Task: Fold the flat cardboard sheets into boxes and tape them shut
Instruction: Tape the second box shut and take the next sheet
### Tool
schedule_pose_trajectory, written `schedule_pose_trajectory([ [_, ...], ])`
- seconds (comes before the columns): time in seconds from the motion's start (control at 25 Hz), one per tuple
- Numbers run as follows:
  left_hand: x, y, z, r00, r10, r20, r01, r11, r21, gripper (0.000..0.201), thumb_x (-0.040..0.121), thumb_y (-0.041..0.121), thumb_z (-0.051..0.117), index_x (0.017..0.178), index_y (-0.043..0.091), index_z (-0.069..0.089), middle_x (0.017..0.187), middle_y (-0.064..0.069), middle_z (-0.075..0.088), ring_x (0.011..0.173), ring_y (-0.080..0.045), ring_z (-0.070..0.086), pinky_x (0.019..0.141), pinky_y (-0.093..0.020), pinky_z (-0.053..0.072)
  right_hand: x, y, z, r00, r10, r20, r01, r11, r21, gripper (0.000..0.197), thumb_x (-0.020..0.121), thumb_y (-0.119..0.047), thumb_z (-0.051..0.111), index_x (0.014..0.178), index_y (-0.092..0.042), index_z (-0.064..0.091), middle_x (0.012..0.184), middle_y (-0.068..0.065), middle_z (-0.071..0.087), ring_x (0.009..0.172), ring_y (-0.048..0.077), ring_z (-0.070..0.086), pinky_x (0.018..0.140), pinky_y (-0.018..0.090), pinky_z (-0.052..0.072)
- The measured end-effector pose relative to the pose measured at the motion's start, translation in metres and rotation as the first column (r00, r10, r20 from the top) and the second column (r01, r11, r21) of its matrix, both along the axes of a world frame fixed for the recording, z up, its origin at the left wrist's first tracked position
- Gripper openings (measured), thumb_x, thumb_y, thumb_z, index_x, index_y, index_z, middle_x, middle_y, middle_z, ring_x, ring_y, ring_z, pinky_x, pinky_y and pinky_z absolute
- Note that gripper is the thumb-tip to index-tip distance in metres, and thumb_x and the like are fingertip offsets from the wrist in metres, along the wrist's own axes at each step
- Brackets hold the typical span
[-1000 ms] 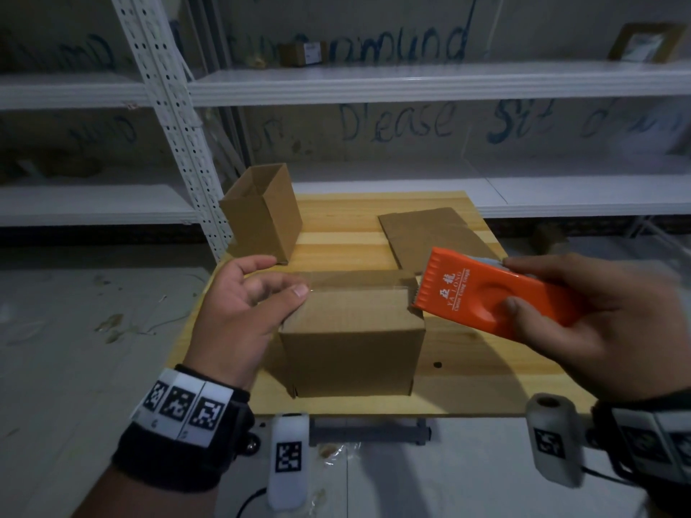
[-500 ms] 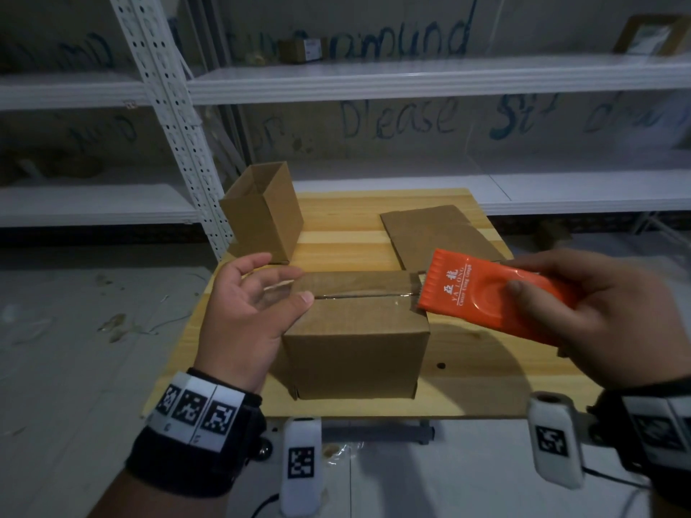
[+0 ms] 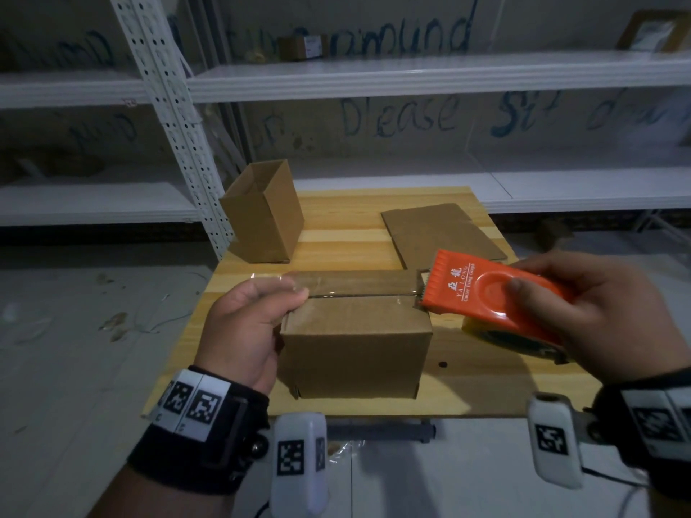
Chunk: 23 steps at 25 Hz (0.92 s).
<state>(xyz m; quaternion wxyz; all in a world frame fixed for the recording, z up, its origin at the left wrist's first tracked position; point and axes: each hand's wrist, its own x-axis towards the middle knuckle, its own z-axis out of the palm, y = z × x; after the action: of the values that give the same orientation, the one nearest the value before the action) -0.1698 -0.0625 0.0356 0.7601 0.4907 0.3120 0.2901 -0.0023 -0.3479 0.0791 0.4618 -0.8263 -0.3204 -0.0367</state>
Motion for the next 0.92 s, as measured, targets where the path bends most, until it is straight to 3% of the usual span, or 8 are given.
schedule_pose_trajectory([
  [0.08, 0.001, -0.002, 0.000, 0.999, 0.035, -0.002, -0.036, 0.999, -0.041, 0.013, 0.086, -0.001, 0.080, 0.095, 0.007, 0.077, 0.118, -0.016, 0.082, 0.102, -0.035, 0.080, 0.072, -0.042, 0.062, 0.000, 0.000, 0.000, 1.000, 0.002, -0.012, -0.002, 1.000, -0.005, 0.013, 0.086, -0.035, 0.077, 0.088, -0.047, 0.075, 0.084, -0.013, 0.076, 0.076, -0.005, 0.071, 0.040, 0.020, 0.054],
  [0.2, 0.002, -0.007, 0.001, 0.998, 0.069, 0.007, -0.068, 0.996, -0.062, 0.011, 0.087, 0.005, 0.082, 0.096, 0.006, 0.076, 0.114, -0.020, 0.082, 0.095, -0.034, 0.080, 0.066, -0.039, 0.063, -0.001, 0.001, 0.001, 1.000, 0.003, -0.025, -0.003, 1.000, -0.009, 0.014, 0.086, -0.033, 0.078, 0.086, -0.047, 0.074, 0.083, -0.013, 0.075, 0.075, -0.008, 0.070, 0.042, 0.019, 0.054],
  [0.32, 0.002, -0.013, 0.004, 0.997, 0.079, 0.022, -0.077, 0.994, -0.083, 0.022, 0.093, 0.014, 0.080, 0.109, 0.000, 0.077, 0.110, -0.026, 0.082, 0.098, -0.039, 0.081, 0.082, -0.045, 0.064, 0.000, 0.001, 0.001, 1.000, 0.010, -0.027, -0.011, 1.000, -0.013, 0.015, 0.086, -0.034, 0.078, 0.085, -0.048, 0.072, 0.082, -0.015, 0.074, 0.076, -0.012, 0.069, 0.048, 0.013, 0.054],
  [0.4, 0.002, -0.014, 0.006, 0.996, 0.084, 0.039, -0.079, 0.990, -0.116, 0.032, 0.096, 0.015, 0.077, 0.118, -0.008, 0.074, 0.110, -0.029, 0.081, 0.105, -0.043, 0.080, 0.091, -0.048, 0.064, 0.001, 0.001, 0.000, 0.999, 0.010, -0.041, -0.010, 1.000, -0.013, 0.016, 0.088, -0.032, 0.078, 0.084, -0.047, 0.073, 0.082, -0.013, 0.074, 0.075, -0.010, 0.070, 0.046, 0.015, 0.055],
  [0.6, 0.004, -0.010, -0.003, 0.993, 0.111, 0.031, -0.106, 0.988, -0.114, 0.053, 0.092, 0.015, 0.081, 0.130, -0.018, 0.064, 0.111, -0.034, 0.079, 0.103, -0.046, 0.080, 0.082, -0.044, 0.064, 0.002, 0.003, -0.002, 1.000, 0.000, -0.016, 0.000, 1.000, -0.027, 0.018, 0.088, -0.029, 0.079, 0.083, -0.045, 0.073, 0.080, -0.013, 0.075, 0.073, -0.011, 0.069, 0.051, 0.008, 0.050],
  [0.76, 0.002, -0.011, -0.007, 1.000, 0.020, -0.007, -0.021, 0.982, -0.189, 0.066, 0.079, 0.036, 0.084, 0.129, -0.005, 0.073, 0.119, -0.030, 0.079, 0.113, -0.047, 0.077, 0.105, -0.061, 0.059, 0.003, 0.003, -0.003, 1.000, -0.025, -0.016, 0.024, 0.999, -0.042, 0.016, 0.088, -0.029, 0.081, 0.082, -0.042, 0.075, 0.079, -0.011, 0.076, 0.075, -0.006, 0.071, 0.050, 0.021, 0.050],
  [0.92, 0.002, -0.006, -0.008, 0.989, -0.133, -0.063, 0.111, 0.953, -0.281, 0.047, 0.092, 0.048, 0.074, 0.114, 0.009, 0.085, 0.118, -0.021, 0.082, 0.109, -0.040, 0.079, 0.103, -0.059, 0.058, 0.001, 0.003, -0.003, 0.999, -0.037, -0.032, 0.036, 0.998, -0.053, 0.012, 0.088, -0.031, 0.080, 0.084, -0.042, 0.075, 0.080, -0.011, 0.076, 0.074, -0.008, 0.070, 0.043, 0.019, 0.052],
])
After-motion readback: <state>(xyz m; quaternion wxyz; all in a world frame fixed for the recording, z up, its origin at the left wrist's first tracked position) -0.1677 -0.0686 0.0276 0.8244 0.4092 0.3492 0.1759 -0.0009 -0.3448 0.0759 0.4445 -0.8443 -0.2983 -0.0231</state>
